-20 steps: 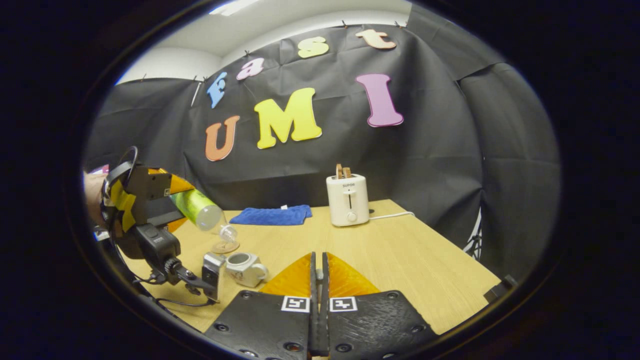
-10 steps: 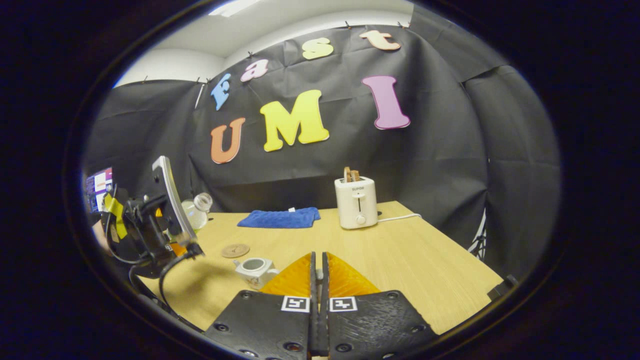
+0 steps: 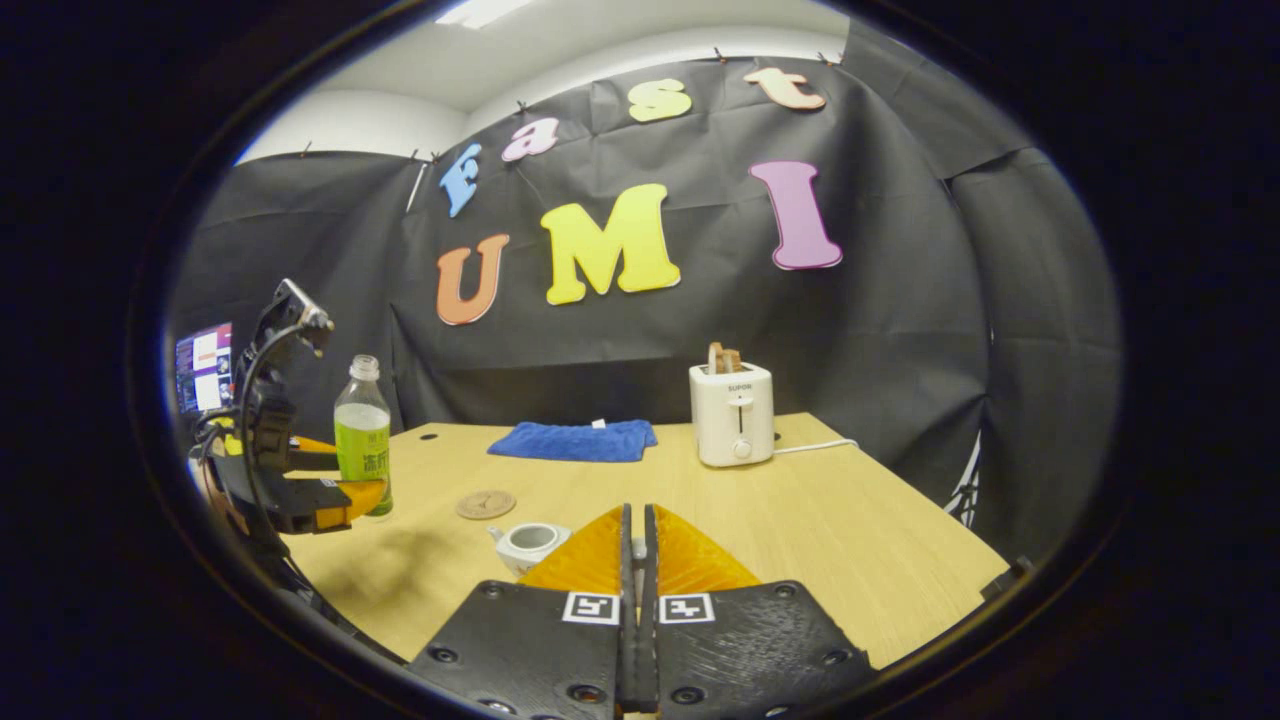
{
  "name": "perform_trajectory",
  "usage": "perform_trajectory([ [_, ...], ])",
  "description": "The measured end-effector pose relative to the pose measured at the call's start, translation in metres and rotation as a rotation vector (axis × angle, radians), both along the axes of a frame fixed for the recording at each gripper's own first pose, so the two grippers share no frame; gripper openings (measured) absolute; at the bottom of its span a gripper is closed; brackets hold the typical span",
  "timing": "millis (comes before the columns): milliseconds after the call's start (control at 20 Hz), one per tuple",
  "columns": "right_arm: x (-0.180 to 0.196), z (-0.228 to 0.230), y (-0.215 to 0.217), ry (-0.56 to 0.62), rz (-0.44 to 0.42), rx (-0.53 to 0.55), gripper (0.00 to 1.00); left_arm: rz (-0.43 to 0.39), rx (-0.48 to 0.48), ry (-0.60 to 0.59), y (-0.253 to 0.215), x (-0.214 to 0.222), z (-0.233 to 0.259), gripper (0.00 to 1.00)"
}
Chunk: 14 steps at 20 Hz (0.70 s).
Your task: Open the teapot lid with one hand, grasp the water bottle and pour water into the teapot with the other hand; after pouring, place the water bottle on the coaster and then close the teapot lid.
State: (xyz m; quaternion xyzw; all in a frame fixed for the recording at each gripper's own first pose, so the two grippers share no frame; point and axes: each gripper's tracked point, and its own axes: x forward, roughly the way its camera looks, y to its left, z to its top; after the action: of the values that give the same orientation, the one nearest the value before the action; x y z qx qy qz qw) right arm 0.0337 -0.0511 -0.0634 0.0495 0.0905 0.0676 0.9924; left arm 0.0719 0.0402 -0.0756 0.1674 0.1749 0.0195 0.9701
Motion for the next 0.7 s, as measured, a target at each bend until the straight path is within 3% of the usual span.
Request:
perform_trajectory([
  [200, 0.002, -0.004, 0.012, 0.006, 0.011, -0.012, 0.0, -0.004, -0.182, -0.059, -0.007, 0.012, 0.014, 0.74],
  [450, 0.004, -0.003, 0.018, 0.003, 0.019, -0.021, 0.0, -0.032, -0.326, -0.142, -0.01, 0.038, 0.034, 0.74],
  [700, 0.011, -0.011, 0.019, 0.012, 0.021, -0.015, 0.0, -0.056, -0.344, -0.142, -0.008, 0.072, 0.032, 0.74],
])
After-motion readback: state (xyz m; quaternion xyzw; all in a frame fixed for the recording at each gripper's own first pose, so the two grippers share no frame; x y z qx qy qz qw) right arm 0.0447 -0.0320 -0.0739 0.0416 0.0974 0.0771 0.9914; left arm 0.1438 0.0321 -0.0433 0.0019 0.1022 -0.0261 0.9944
